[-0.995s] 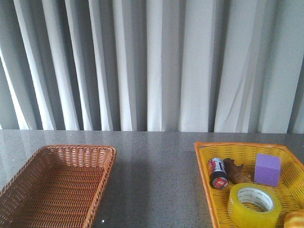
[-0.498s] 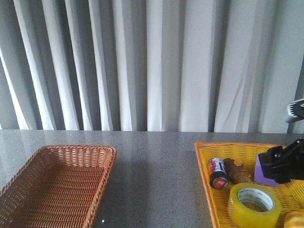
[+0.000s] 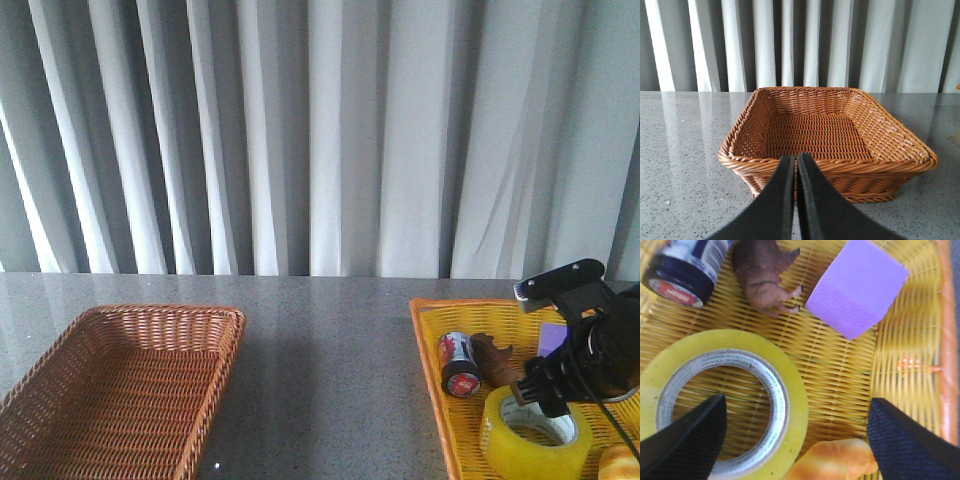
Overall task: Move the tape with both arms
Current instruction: 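Lower the right gripper into the yellow basket onto the yellow tape roll, then close the right gripper on the tape rim and lift it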
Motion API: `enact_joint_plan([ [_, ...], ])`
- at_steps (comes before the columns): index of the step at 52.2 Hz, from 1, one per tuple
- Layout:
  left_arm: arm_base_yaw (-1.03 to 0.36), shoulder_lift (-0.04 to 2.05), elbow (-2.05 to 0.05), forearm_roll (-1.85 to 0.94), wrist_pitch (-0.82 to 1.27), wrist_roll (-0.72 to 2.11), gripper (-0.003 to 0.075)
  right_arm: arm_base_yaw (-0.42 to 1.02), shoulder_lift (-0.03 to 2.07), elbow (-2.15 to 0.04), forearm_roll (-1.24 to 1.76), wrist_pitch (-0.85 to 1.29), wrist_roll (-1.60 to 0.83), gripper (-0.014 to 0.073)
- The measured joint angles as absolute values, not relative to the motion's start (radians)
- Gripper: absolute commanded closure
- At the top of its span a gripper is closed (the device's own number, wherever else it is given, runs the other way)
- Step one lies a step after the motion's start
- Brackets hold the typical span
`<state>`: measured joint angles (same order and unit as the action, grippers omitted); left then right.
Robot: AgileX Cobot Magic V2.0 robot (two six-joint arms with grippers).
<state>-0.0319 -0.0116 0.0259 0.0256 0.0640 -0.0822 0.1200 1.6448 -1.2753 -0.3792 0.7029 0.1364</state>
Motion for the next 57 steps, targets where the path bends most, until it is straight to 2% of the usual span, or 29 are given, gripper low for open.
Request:
enact_joint_plan([
  [13, -0.032, -0.012, 0.026, 0.025, 0.064, -0.082, 0.0726, 0.105, 1.751, -1.275, -0.411, 0.703, 0.155, 0.0029],
  [19, -0.032, -0.012, 0.026, 0.025, 0.064, -0.082, 0.0726, 0.088, 1.772, -1.275, -0.412, 0.703, 0.155, 0.0102],
  [35, -0.032, -0.012, 0.026, 0.025, 0.064, -0.082, 0.0726, 0.085, 1.775, -1.278, -0.399, 0.679, 0.144, 0.0611],
  [47, -0.032, -0.012, 0.026, 0.025, 0.064, -0.082, 0.0726, 0.085, 1.775, -1.293, -0.395, 0.685, 0.139, 0.0603],
  [57, -0.032, -0.012, 0.026, 0.025, 0.064, -0.082, 0.0726, 0.085, 1.720, -1.406, -0.332, 0.741, 0.118, 0.0602],
])
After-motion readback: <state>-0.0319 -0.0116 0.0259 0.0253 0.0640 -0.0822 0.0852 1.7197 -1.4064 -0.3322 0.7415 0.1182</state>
